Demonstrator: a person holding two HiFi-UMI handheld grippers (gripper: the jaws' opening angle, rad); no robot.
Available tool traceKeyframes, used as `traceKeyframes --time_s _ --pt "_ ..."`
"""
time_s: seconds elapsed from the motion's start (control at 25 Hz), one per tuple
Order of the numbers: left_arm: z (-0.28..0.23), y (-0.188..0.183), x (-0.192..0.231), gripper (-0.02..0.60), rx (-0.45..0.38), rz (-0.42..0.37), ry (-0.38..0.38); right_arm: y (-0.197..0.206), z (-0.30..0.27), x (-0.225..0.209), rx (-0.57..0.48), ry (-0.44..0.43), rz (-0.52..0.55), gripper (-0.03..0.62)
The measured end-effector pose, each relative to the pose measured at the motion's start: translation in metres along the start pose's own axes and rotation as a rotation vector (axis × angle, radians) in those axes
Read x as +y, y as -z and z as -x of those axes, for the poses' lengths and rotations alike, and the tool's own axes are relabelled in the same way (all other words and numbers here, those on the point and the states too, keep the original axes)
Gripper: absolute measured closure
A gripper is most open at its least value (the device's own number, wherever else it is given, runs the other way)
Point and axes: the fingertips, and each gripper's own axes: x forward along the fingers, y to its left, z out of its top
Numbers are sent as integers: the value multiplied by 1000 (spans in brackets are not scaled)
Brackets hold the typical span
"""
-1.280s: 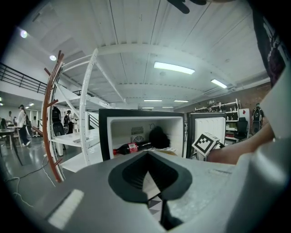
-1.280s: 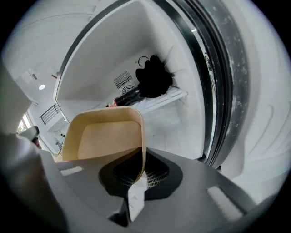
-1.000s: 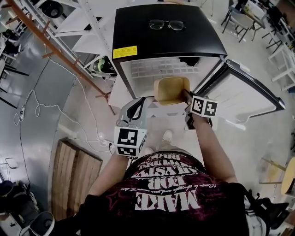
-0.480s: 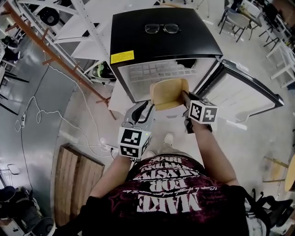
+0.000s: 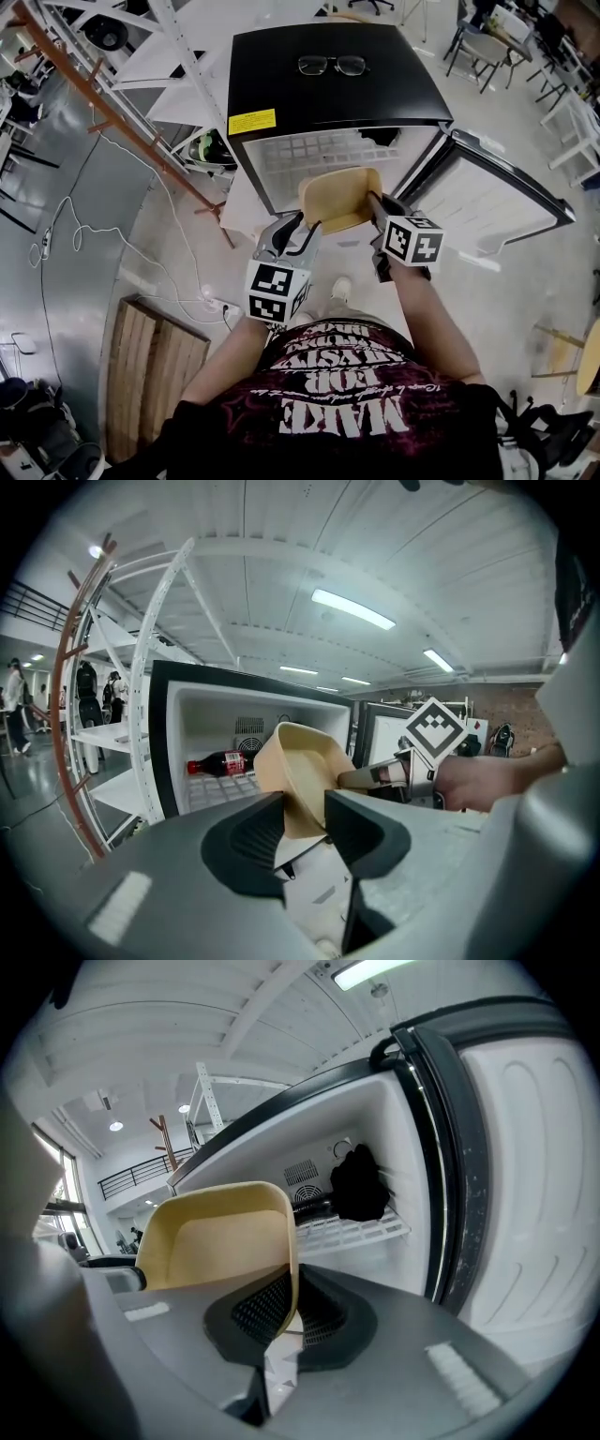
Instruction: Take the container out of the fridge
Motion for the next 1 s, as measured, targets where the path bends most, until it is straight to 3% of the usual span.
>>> traceKeyframes --time_s 0.4,1.0 --pt "5 -11 6 453 -38 -20 -11 -27 27 15 -103 -4 91 545" --pt "23 -37 20 509 -147 -62 -115 -57 55 49 -241 -23 305 534"
